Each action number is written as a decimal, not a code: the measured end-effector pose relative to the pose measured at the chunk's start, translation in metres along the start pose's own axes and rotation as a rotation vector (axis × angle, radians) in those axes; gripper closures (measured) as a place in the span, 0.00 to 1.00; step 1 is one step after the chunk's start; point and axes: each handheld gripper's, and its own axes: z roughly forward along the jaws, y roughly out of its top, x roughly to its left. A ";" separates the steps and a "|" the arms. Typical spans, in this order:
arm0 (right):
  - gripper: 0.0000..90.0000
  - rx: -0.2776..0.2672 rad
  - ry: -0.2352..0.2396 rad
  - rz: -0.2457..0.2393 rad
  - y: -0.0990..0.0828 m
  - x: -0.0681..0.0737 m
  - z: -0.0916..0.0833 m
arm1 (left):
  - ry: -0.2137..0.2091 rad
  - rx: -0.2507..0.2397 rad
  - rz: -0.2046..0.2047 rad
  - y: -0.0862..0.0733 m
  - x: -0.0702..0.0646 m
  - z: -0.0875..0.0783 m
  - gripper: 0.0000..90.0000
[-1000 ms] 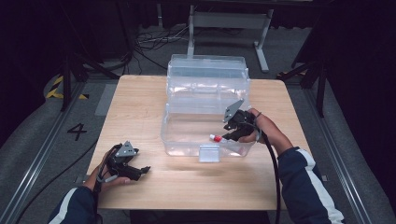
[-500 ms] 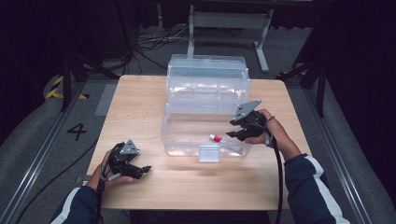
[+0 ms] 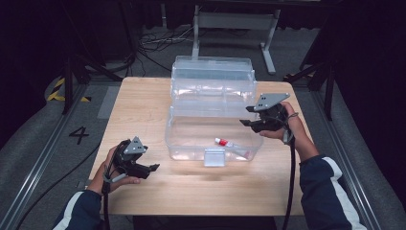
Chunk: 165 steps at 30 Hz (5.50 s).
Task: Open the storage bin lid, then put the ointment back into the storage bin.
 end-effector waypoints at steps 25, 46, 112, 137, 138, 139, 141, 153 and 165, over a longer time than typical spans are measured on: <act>0.54 0.066 -0.068 -0.006 0.055 -0.058 0.032 | -0.053 -0.010 0.234 0.095 -0.030 0.021 0.42; 0.68 0.152 -0.062 -0.015 0.064 -0.074 0.063 | -0.135 0.174 0.325 0.112 -0.034 0.072 0.71; 0.96 0.311 0.079 -0.280 0.093 -0.025 0.036 | -0.138 0.171 0.322 0.109 -0.036 0.079 0.83; 0.92 0.225 0.054 -0.273 0.072 0.005 0.019 | -0.131 0.169 0.312 0.108 -0.037 0.080 0.82; 0.92 0.215 0.041 -0.286 0.071 0.006 0.019 | -0.127 0.172 0.312 0.108 -0.037 0.080 0.81; 0.91 0.209 0.026 -0.279 0.070 0.008 0.019 | -0.125 0.171 0.311 0.108 -0.037 0.080 0.81; 0.91 0.207 0.012 -0.281 0.069 0.011 0.019 | -0.125 0.171 0.311 0.108 -0.037 0.080 0.81; 0.91 0.151 0.039 -0.246 0.060 0.013 0.016 | -0.099 0.175 0.328 0.108 -0.040 0.080 0.79; 0.91 0.092 0.071 -0.205 0.051 0.013 0.014 | -0.073 0.176 0.342 0.108 -0.043 0.081 0.77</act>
